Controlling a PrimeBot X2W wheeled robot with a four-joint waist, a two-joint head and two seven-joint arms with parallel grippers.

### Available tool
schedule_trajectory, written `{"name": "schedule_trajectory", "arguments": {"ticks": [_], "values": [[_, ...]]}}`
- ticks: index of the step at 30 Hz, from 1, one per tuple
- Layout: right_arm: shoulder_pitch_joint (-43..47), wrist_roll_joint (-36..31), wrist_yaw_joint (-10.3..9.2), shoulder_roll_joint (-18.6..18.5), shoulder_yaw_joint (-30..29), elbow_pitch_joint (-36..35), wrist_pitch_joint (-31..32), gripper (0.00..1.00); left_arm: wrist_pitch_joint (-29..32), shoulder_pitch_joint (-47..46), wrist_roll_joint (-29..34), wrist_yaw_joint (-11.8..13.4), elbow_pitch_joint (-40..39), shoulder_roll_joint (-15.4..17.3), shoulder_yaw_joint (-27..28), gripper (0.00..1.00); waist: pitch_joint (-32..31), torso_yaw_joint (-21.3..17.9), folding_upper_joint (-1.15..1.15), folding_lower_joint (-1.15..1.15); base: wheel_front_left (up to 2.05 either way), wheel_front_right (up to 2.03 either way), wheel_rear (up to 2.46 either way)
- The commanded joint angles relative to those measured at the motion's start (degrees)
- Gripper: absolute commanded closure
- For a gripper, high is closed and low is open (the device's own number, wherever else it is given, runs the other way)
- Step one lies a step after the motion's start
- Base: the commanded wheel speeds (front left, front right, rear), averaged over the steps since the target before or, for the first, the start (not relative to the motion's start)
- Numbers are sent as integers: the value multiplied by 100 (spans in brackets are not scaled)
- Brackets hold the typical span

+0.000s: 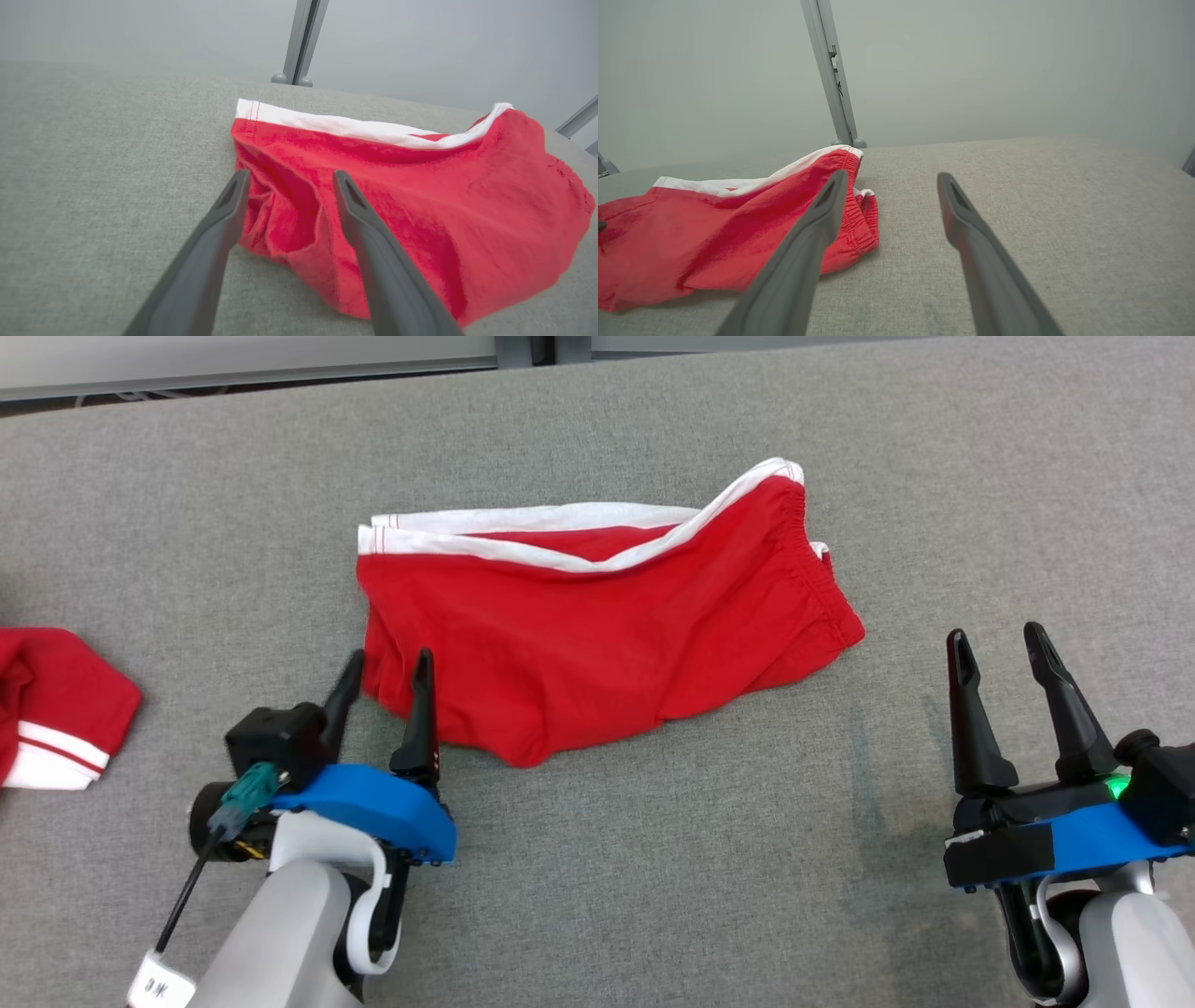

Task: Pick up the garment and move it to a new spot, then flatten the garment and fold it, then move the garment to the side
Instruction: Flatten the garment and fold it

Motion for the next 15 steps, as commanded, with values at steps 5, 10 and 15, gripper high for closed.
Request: {"name": "schedule_trajectory", "arguments": {"ticks": [5,10,15], "values": [[117,-38,0,-87,-33,-207,196,0,-584,332,155,248,-526,218,264,0,-171,-25,0,0,0,0,0],[181,-74,0,-159,-42,-370,408,0,-895,700,299,510,-1093,427,615,0,-329,-2,0,0,0,0,0],[258,-105,0,-200,-76,-515,581,0,-975,1068,401,630,-1666,651,881,0,-416,64,0,0,0,0,0]]}}
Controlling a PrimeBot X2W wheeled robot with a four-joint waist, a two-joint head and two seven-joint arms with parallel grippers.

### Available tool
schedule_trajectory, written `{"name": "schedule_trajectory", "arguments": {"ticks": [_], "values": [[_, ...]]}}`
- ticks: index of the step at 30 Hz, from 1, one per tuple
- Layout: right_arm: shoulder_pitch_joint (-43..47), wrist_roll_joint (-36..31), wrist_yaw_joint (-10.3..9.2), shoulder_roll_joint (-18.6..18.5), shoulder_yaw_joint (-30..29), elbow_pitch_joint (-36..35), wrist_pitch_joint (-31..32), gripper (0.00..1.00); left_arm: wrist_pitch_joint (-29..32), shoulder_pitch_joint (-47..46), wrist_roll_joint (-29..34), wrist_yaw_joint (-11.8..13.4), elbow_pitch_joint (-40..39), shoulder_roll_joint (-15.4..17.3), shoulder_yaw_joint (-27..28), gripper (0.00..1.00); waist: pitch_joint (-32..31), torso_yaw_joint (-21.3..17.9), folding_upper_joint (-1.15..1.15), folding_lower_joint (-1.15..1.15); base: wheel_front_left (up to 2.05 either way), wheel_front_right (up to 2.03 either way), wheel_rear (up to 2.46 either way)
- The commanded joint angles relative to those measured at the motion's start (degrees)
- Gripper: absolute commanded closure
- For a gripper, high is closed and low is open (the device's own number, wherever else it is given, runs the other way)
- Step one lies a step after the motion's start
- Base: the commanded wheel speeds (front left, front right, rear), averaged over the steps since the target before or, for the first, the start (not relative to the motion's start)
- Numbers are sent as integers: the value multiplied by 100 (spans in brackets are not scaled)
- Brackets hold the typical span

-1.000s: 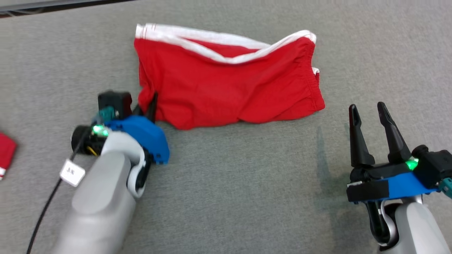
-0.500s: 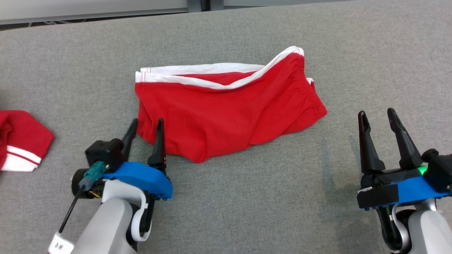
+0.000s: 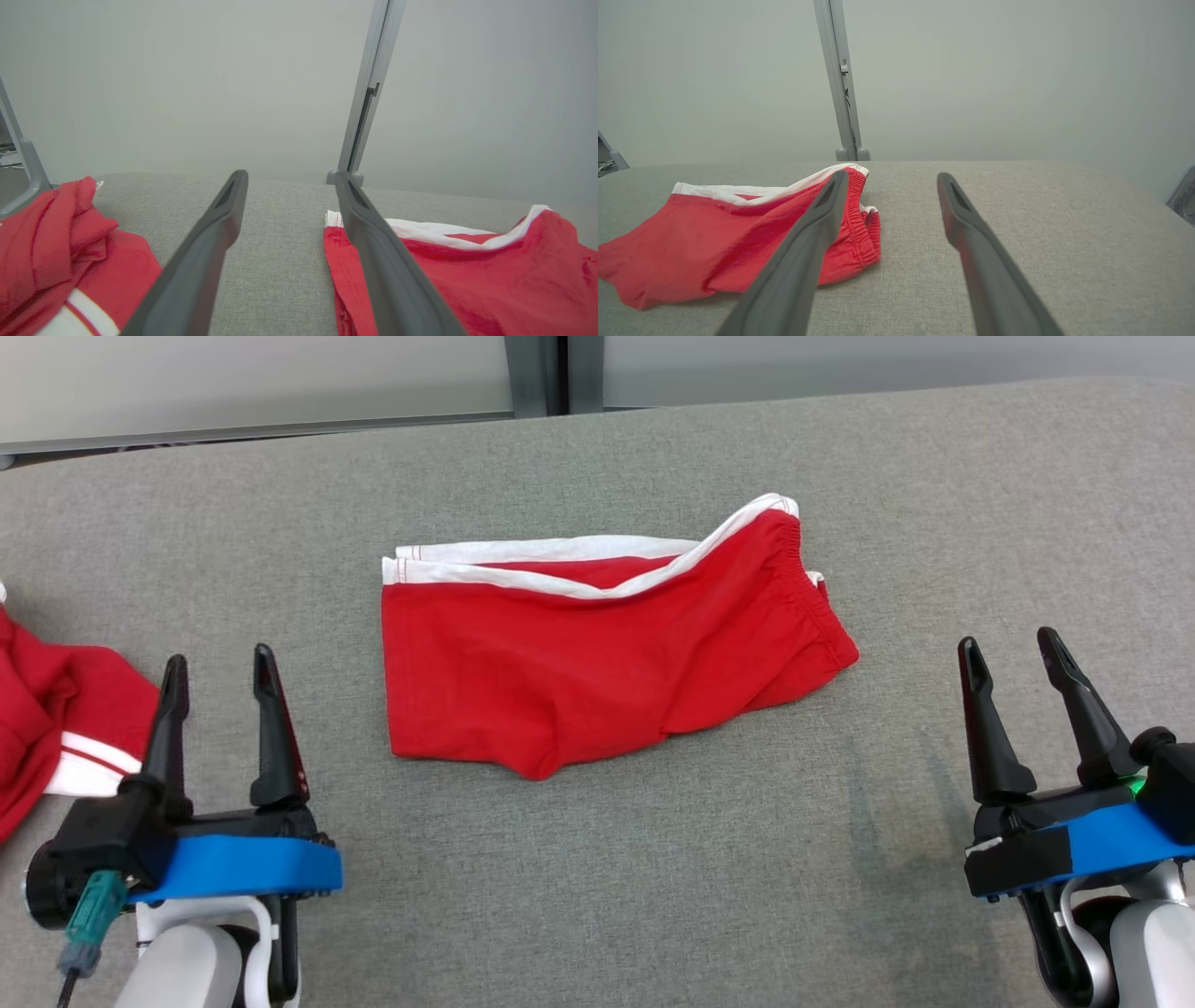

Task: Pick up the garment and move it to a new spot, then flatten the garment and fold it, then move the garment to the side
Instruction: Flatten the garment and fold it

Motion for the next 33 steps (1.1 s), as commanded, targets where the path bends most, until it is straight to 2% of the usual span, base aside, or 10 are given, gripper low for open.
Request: {"name": "schedule_trajectory", "arguments": {"ticks": [1,9,15,21,26,33], "values": [[67,-38,0,-32,-12,-51,39,0,-32,72,31,3,-95,62,41,0,-2,15,1,1,0,0,0],[92,4,0,-44,-47,-48,172,0,119,277,86,-51,-326,293,-9,0,-37,51,1,1,0,0,0],[56,19,0,-42,-71,-17,198,0,122,208,107,-56,-389,304,-58,0,11,93,1,1,0,0,0],[-294,37,0,-235,-25,253,273,0,66,-49,186,-93,-473,235,-123,0,304,320,1,1,0,0,0],[-845,67,0,-352,183,932,339,0,-3,-360,281,-176,-439,120,-199,0,633,575,1,1,0,0,0],[-1709,59,0,-406,225,2423,274,0,-61,-704,454,-321,-311,-122,-294,0,886,891,1,1,0,0,0]]}}
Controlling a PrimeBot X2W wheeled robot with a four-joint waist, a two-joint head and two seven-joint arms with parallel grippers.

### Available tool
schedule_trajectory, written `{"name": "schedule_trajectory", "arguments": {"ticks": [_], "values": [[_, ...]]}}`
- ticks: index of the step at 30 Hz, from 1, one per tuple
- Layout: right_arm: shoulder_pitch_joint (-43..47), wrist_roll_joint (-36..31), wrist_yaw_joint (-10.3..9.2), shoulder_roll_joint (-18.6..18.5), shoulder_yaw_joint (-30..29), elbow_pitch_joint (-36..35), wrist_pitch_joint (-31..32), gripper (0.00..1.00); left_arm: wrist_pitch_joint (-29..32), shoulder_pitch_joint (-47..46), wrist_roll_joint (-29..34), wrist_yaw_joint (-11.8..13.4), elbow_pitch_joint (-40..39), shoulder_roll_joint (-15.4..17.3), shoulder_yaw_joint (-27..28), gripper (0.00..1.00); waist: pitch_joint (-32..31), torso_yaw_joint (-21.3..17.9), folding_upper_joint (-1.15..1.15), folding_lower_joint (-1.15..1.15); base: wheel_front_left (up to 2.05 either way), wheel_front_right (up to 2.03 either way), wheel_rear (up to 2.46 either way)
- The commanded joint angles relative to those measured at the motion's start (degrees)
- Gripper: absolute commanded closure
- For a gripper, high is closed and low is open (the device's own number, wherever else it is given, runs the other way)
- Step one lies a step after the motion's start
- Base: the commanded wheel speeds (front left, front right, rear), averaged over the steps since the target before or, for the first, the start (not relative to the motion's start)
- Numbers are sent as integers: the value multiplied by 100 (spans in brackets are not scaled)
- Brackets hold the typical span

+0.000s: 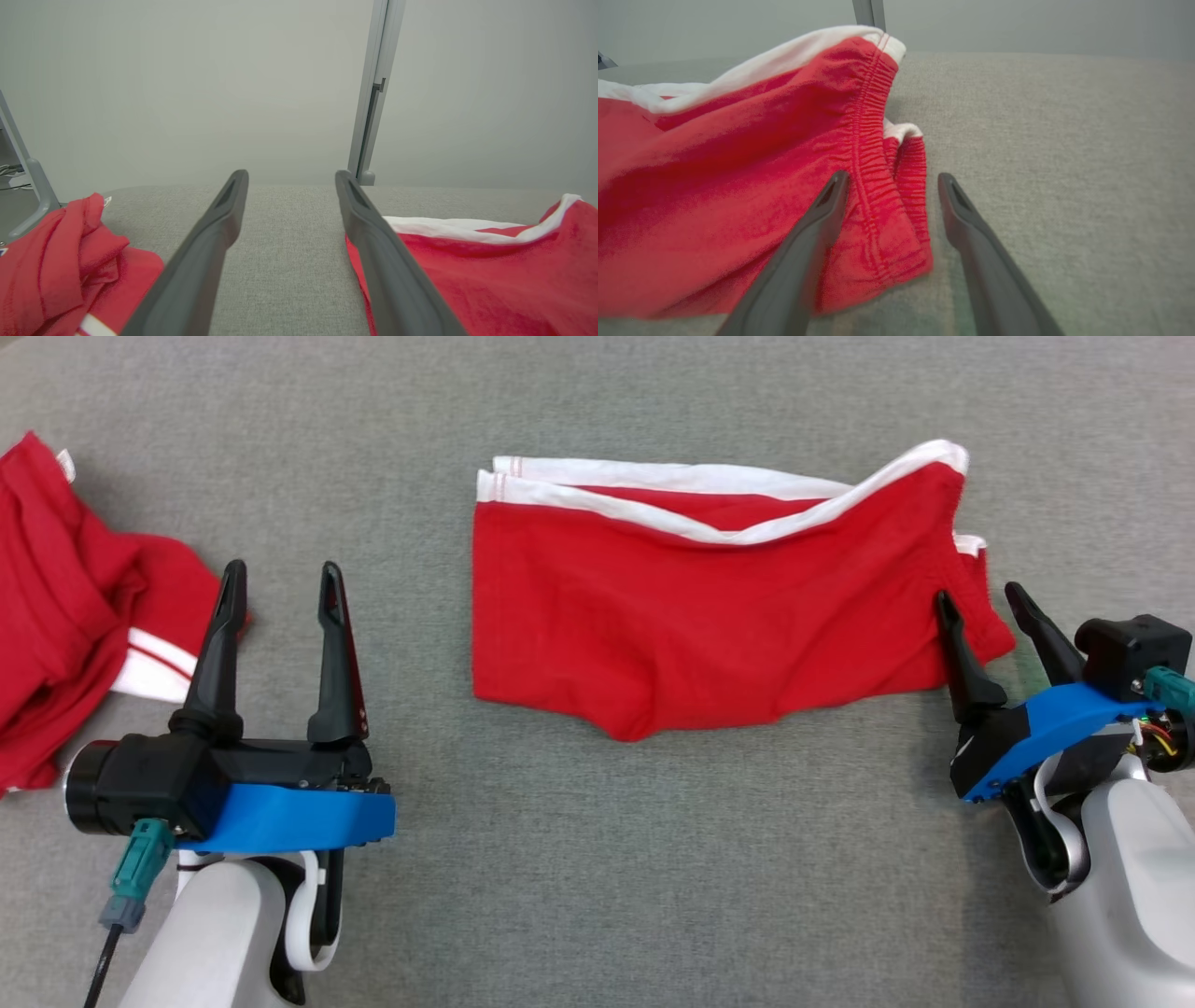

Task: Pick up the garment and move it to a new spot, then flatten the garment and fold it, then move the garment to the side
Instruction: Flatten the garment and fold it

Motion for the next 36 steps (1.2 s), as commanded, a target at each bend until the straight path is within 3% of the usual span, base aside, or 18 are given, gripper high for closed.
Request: {"name": "schedule_trajectory", "arguments": {"ticks": [1,5,7,8,9,23,28,36], "values": [[-172,-16,0,-25,-76,296,8,0,-34,-128,58,-46,32,-51,7,0,100,140,0,-1,0,0,0],[-332,56,0,61,-36,915,108,0,-37,-188,165,-146,38,-184,48,0,108,237,0,-1,0,0,0],[-338,160,1,92,77,1065,123,53,-39,-161,222,-190,28,-248,84,0,102,248,0,-1,0,0,0],[-341,187,1,91,126,1114,107,96,-39,-138,256,-217,30,-277,104,0,95,245,0,-1,0,0,0],[-342,242,1,101,162,1129,79,100,-39,-117,274,-246,40,-300,120,0,83,237,0,-1,0,0,0],[458,787,0,-239,103,302,-518,100,-41,243,497,-429,196,-386,291,0,-386,-259,0,-1,0,0,0],[529,982,0,-293,-6,97,-224,100,-41,322,498,-434,243,-377,285,0,-516,-366,0,-1,0,0,0],[101,1771,0,236,425,-579,771,100,-33,270,449,-495,381,-429,189,0,-591,-275,0,-1,0,0,0]]}}
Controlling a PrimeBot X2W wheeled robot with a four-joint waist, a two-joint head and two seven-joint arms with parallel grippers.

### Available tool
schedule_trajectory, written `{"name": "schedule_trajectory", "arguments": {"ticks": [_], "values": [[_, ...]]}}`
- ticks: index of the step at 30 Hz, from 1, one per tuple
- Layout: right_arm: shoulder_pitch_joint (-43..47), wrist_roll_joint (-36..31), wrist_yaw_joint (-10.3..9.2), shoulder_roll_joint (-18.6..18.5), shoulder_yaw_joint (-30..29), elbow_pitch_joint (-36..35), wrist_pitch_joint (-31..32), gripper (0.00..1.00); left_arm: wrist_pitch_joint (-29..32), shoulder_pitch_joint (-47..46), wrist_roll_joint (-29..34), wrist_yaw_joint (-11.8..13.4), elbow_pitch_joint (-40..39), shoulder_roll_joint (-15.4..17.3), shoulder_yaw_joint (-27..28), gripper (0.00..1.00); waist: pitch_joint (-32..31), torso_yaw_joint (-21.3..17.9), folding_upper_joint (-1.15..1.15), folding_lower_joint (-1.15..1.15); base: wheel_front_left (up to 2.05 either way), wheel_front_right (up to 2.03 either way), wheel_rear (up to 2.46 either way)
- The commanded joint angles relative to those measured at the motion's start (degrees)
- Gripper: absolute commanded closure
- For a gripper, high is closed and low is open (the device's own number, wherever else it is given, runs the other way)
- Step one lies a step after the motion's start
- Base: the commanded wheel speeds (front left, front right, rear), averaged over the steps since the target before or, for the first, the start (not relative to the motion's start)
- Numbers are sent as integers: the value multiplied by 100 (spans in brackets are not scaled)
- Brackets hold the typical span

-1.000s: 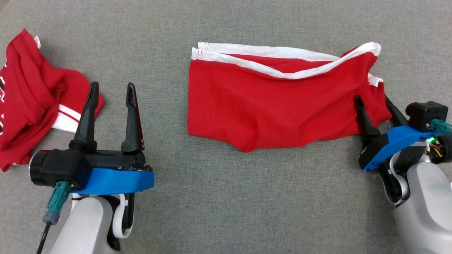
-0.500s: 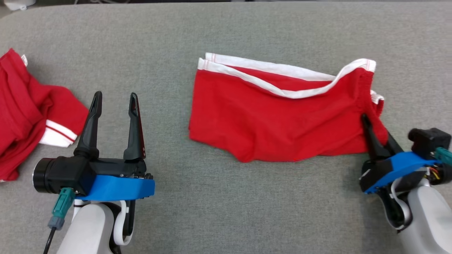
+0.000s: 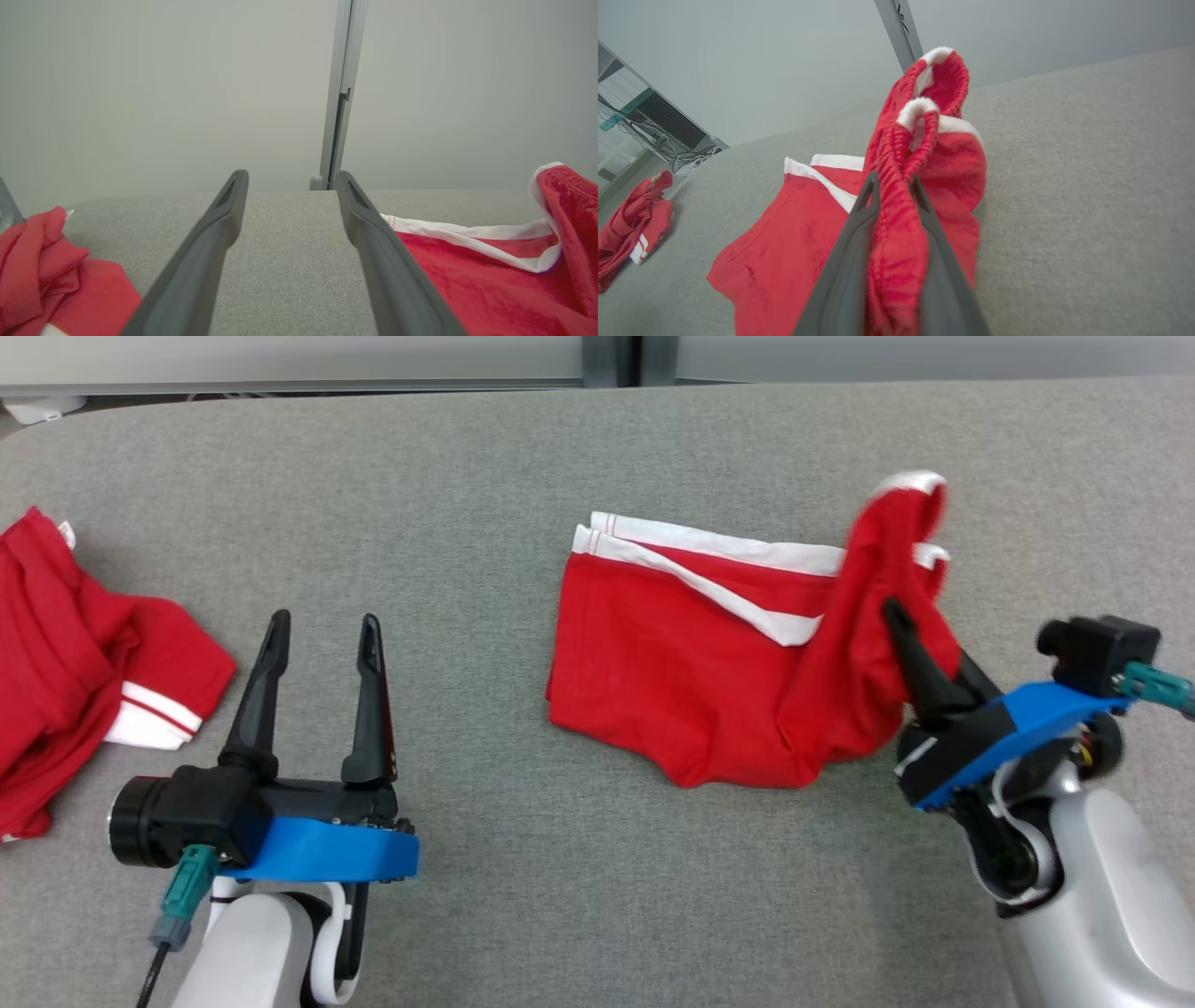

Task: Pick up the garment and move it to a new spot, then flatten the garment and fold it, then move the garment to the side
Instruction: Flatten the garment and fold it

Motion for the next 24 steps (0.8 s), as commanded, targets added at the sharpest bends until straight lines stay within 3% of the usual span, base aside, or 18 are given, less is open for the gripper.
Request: {"name": "schedule_trajectory", "arguments": {"ticks": [1,7,18,19,20,21,24], "values": [[-179,158,0,126,129,-157,140,100,-15,-46,-25,-32,39,-40,-38,0,15,83,-1,0,0,0,0],[-591,367,0,432,559,-86,261,100,-17,-181,-75,-103,135,-152,-149,0,109,357,-1,0,0,0,0],[-1182,218,0,573,1611,1158,-152,100,-23,-430,20,-254,299,-468,-223,0,350,874,-1,0,0,0,0],[-1218,143,0,574,1706,1252,-236,67,-24,-419,28,-264,309,-482,-205,0,357,872,-1,0,0,0,0],[-1256,83,0,573,1794,1317,-344,22,-24,-405,31,-269,318,-496,-190,0,364,866,-1,0,0,0,0],[-1279,43,0,573,1888,1379,-451,0,-24,-396,43,-282,320,-511,-172,0,369,855,-1,0,0,0,0],[-1313,-50,0,574,2189,1418,-866,0,-24,-363,94,-303,341,-541,-122,0,350,791,-1,0,0,0,0]]}}
